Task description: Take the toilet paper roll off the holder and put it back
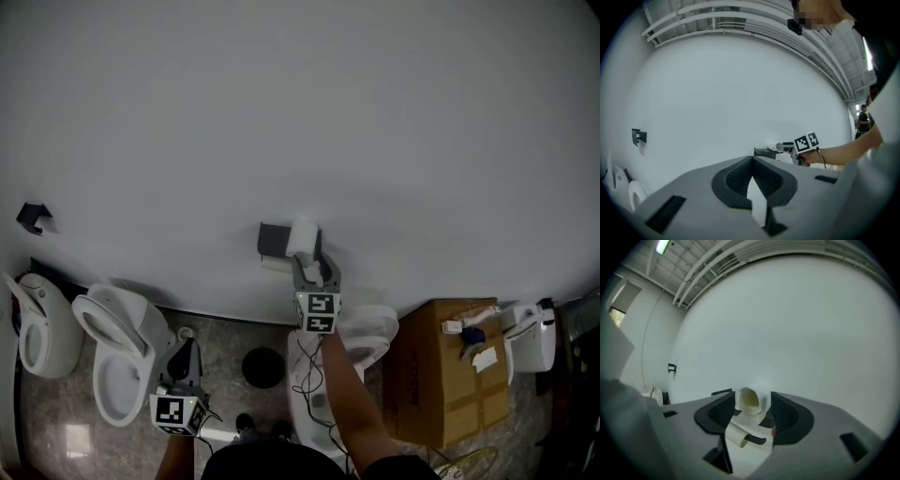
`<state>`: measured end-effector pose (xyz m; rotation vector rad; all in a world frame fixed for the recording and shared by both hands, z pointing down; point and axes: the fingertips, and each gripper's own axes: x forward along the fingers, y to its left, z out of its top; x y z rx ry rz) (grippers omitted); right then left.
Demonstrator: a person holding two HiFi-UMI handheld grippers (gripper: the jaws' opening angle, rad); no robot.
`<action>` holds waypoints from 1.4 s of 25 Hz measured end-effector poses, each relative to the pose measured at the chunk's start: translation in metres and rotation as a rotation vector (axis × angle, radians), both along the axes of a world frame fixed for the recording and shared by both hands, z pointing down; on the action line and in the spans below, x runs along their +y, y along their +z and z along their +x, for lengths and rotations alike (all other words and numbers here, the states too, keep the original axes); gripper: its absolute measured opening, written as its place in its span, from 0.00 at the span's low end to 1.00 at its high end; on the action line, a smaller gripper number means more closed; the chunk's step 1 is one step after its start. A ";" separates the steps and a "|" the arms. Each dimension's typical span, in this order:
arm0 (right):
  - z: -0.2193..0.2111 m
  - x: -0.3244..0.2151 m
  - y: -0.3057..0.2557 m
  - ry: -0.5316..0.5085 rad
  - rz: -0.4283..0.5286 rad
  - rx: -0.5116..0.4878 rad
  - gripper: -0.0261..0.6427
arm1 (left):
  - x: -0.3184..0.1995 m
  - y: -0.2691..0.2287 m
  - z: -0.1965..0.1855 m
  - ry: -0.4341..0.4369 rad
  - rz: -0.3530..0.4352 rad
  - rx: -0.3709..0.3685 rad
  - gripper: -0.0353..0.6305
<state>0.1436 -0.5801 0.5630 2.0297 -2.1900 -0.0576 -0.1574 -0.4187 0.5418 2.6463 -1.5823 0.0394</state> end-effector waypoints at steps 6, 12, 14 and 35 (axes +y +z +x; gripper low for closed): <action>-0.001 0.023 -0.014 0.004 0.033 -0.030 0.36 | 0.004 -0.004 0.008 0.019 -0.001 0.023 0.06; -0.003 0.053 -0.021 0.026 0.037 -0.063 0.36 | 0.007 -0.013 0.013 0.028 0.002 0.025 0.06; -0.004 0.065 -0.019 0.029 0.030 -0.072 0.32 | 0.009 -0.013 0.015 0.032 0.015 0.027 0.06; -0.005 0.193 -0.047 0.052 0.063 -0.095 0.09 | 0.032 -0.029 0.029 0.073 0.031 0.048 0.06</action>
